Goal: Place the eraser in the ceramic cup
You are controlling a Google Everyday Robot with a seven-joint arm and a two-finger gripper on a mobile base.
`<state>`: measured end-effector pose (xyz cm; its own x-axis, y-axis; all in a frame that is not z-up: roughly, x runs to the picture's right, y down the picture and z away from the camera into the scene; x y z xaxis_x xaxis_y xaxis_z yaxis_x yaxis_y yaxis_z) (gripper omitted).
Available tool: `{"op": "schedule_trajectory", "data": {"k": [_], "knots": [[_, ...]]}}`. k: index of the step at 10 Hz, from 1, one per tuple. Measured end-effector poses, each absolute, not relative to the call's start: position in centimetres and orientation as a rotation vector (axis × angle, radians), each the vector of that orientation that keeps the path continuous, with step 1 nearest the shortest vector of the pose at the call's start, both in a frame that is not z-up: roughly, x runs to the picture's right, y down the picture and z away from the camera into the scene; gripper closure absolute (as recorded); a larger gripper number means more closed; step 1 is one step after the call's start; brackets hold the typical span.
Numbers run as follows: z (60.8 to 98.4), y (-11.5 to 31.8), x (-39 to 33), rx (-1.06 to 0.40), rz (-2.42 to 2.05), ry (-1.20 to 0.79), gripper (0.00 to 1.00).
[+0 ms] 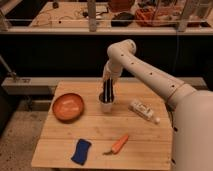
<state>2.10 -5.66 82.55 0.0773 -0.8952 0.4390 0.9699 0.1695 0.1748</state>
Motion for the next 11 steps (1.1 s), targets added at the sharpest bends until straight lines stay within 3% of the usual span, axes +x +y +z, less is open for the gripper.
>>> {"op": "schedule_trajectory", "data": {"k": [11], "knots": [[82.63,-5.4,2.22,-0.164,-1.448,-0.514,0.77]]}}
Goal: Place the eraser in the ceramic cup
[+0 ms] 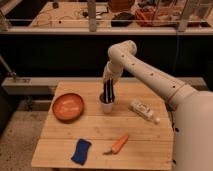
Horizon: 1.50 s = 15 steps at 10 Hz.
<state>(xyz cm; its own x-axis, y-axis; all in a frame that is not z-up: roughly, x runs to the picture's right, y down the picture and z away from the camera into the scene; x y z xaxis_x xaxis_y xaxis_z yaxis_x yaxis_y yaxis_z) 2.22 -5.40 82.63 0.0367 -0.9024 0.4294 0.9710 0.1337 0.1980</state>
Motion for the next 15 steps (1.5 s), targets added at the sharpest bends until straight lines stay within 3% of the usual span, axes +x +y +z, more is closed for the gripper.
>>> {"op": "schedule_trajectory", "data": {"k": [2,11,15], "knots": [[82.64,-5.38,2.26,-0.163,-1.451,-0.515,0.7],[82.59,-5.12,2.36,-0.156,-1.48,-0.535,0.7],[82.55,-5.03,2.44,-0.153,-1.489,-0.542,0.64]]}}
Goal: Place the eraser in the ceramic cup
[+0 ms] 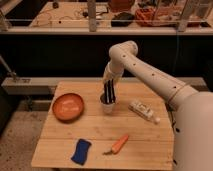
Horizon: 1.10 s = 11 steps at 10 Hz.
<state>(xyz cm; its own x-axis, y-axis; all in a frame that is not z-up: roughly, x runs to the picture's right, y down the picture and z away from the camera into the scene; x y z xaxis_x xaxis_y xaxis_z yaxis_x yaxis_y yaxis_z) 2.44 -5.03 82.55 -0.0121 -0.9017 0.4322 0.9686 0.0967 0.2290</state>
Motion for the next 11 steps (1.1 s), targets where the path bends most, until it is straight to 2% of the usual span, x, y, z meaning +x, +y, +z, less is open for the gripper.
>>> {"op": "schedule_trajectory", "data": {"k": [2,11], "knots": [[82.53,-5.0,2.55,-0.153,-1.494,-0.544,0.56],[82.35,-4.82,2.86,-0.147,-1.524,-0.558,0.56]]}}
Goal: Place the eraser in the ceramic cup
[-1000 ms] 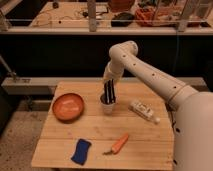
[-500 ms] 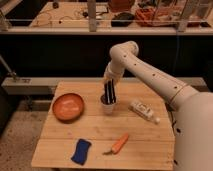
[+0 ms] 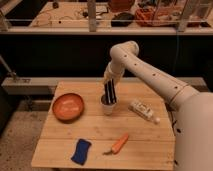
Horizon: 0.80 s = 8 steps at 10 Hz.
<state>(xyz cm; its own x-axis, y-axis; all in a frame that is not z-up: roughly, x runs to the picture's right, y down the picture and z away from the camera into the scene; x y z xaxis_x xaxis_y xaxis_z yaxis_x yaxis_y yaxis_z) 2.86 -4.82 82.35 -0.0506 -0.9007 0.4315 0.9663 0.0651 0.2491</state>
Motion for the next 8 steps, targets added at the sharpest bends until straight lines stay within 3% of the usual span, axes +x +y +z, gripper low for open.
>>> {"op": "schedule_trajectory", "data": {"k": [4,6,8], "knots": [[82.24,-4.9,2.83,-0.144,-1.53,-0.562,0.56],[82.12,-4.98,2.94,-0.142,-1.538,-0.561,0.64],[82.08,-4.96,2.94,-0.142,-1.543,-0.563,0.61]]}}
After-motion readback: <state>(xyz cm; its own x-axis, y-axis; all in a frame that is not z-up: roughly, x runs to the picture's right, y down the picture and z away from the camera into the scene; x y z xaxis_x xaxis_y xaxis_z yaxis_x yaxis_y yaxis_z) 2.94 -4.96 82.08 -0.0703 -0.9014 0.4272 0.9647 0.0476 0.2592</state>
